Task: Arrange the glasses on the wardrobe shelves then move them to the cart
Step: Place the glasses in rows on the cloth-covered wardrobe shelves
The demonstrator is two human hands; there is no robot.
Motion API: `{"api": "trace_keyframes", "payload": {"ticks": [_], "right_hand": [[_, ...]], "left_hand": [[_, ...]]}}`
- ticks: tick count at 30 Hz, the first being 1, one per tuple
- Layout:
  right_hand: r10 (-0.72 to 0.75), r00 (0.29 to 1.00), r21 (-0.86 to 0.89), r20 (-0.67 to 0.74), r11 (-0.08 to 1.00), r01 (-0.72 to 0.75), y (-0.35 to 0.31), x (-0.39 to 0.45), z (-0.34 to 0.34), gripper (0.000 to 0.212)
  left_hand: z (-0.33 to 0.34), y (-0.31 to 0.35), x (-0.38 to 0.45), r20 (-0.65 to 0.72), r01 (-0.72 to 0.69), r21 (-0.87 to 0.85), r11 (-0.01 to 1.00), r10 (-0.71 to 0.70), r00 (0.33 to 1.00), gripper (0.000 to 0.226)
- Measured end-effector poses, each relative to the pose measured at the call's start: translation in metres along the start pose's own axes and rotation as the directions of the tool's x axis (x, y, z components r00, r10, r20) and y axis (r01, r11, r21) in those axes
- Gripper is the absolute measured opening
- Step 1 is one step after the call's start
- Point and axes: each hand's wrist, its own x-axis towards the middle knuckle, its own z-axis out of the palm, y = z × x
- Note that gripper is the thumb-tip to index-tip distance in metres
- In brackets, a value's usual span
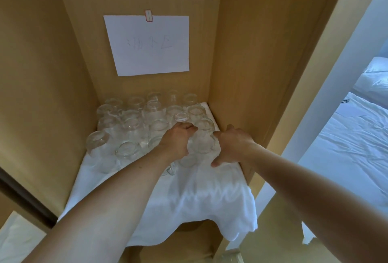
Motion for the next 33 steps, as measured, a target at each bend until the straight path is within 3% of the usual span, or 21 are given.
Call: {"api": "trace_keyframes", "payload": {"ticks": [12, 22, 28, 33], "right_hand": [[0.018, 0.974, 0.068, -0.228, 0.998, -0.003, -0.020, 0.034, 0.040, 0.088], [0.013, 0.982, 0.139, -0.186, 0.990, 0.013, -0.027, 0.058, 0.062, 0.105], [0.025, 0.985, 0.132, -0.171, 0.991, -0.002, -0.029, 0.055, 0.063, 0.099], [0.055, 0.990, 0.311, -0.130, 0.950, -0.012, -0.027, 0.047, 0.046, 0.109]], "left_hand": [[0.005, -0.007, -0.002, -0.054, -0.024, -0.057, 0.998, 0.021, 0.998, 0.094], [0.011, -0.016, 0.002, -0.066, -0.051, -0.113, 0.992, 0.044, 0.997, 0.100], [0.015, -0.022, -0.005, -0.091, -0.073, -0.167, 0.983, 0.058, 0.994, 0.103], [0.003, -0.016, -0.005, -0.037, -0.052, -0.157, 0.986, 0.047, 0.998, 0.104]]}}
